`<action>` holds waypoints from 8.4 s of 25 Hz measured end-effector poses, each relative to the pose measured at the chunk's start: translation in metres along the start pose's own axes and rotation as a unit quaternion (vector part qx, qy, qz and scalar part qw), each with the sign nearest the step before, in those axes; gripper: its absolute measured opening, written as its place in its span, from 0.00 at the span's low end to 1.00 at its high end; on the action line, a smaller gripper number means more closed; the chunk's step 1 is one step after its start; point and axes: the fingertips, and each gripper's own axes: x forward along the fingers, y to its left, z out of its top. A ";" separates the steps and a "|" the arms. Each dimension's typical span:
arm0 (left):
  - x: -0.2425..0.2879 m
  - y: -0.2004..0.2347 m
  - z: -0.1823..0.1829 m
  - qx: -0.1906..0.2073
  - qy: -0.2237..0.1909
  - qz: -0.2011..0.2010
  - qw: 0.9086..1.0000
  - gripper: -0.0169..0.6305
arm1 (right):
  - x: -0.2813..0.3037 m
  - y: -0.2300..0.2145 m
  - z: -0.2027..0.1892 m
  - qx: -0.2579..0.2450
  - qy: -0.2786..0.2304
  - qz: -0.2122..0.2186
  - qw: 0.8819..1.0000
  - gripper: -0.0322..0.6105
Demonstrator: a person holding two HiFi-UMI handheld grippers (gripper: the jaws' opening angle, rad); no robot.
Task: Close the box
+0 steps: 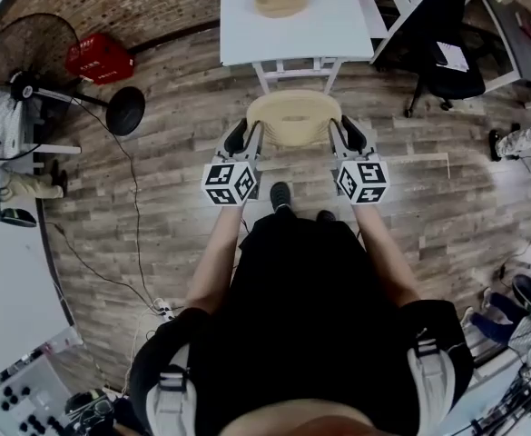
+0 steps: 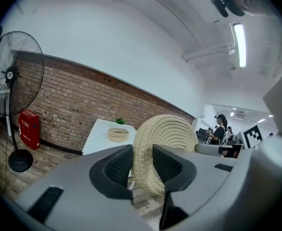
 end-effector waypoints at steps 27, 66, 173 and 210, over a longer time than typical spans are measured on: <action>0.035 0.068 0.019 0.016 0.018 -0.033 0.999 0.24 | 0.068 0.020 -0.004 0.038 -0.003 -0.037 0.999 0.21; 0.239 0.060 0.083 -0.008 0.001 0.049 0.999 0.24 | 0.224 -0.145 0.084 0.023 0.015 0.041 0.999 0.21; 0.554 0.293 0.063 -0.100 0.146 0.066 0.982 0.24 | 0.610 -0.256 0.050 0.013 0.188 0.039 0.981 0.21; 0.591 0.297 0.038 -0.110 0.202 0.010 0.973 0.24 | 0.628 -0.285 0.022 -0.013 0.224 -0.016 0.974 0.21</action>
